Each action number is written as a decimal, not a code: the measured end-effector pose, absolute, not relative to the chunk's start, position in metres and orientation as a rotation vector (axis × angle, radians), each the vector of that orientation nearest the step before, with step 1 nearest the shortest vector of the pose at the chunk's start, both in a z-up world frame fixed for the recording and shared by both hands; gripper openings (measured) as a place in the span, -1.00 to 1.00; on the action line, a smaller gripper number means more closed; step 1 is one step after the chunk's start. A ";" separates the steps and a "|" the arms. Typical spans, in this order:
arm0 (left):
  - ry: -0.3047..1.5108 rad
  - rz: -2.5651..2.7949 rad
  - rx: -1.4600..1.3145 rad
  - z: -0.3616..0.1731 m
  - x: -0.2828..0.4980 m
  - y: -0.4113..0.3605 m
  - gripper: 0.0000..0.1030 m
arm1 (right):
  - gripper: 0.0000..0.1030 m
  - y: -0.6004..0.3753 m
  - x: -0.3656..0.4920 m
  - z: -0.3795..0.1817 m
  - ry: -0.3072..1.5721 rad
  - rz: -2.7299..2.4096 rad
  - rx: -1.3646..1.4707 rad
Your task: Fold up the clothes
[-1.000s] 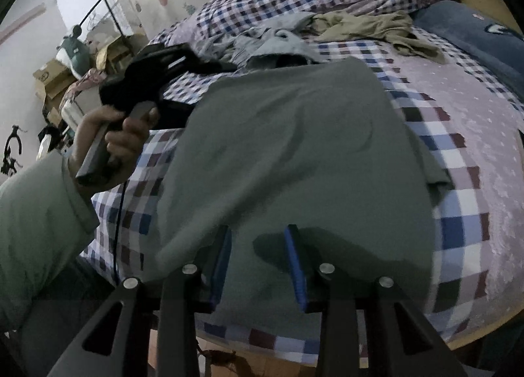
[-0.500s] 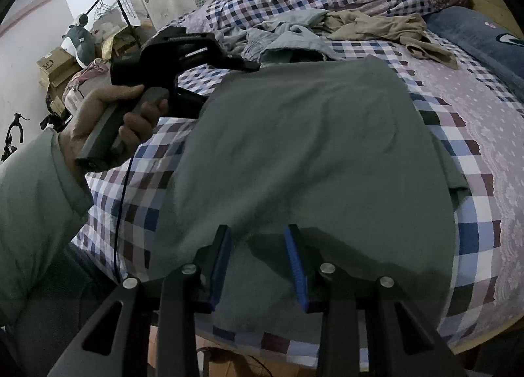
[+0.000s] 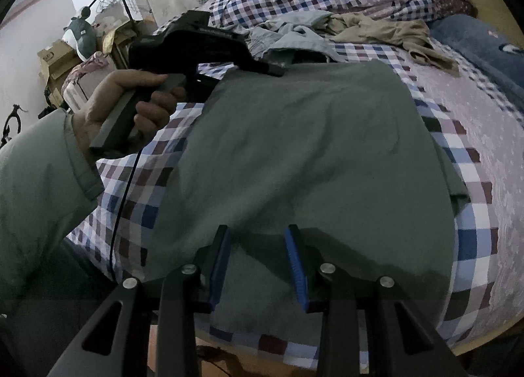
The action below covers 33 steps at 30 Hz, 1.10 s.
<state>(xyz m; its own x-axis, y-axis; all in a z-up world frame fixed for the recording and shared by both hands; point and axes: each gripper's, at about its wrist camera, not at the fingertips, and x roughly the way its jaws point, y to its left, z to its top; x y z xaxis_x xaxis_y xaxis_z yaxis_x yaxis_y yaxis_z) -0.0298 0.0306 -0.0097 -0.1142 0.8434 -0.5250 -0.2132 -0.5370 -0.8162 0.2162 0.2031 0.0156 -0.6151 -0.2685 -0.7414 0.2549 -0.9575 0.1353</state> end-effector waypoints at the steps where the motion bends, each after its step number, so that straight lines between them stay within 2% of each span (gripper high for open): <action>1: -0.746 1.755 -1.362 -0.004 -0.027 0.030 -0.67 | -0.26 0.201 0.216 0.016 -0.005 -2.595 1.187; 8: -0.745 1.768 -1.235 0.050 -0.006 0.032 -0.71 | -0.01 0.165 0.227 0.032 0.206 -2.741 1.063; 13: -0.710 1.779 -1.146 0.095 0.011 0.028 -0.72 | 0.41 0.121 0.241 0.047 0.381 -2.895 0.896; 20: -0.729 1.810 -1.087 0.137 0.025 0.004 -0.73 | 0.48 0.045 0.246 0.043 0.602 -3.048 0.726; 29: -0.781 1.861 -1.070 0.155 0.034 -0.039 -0.73 | 0.48 -0.010 0.228 0.023 0.898 -3.223 0.605; 33: -0.805 1.874 -1.071 0.154 0.036 -0.056 -0.73 | 0.48 -0.011 0.210 0.011 0.944 -3.223 0.706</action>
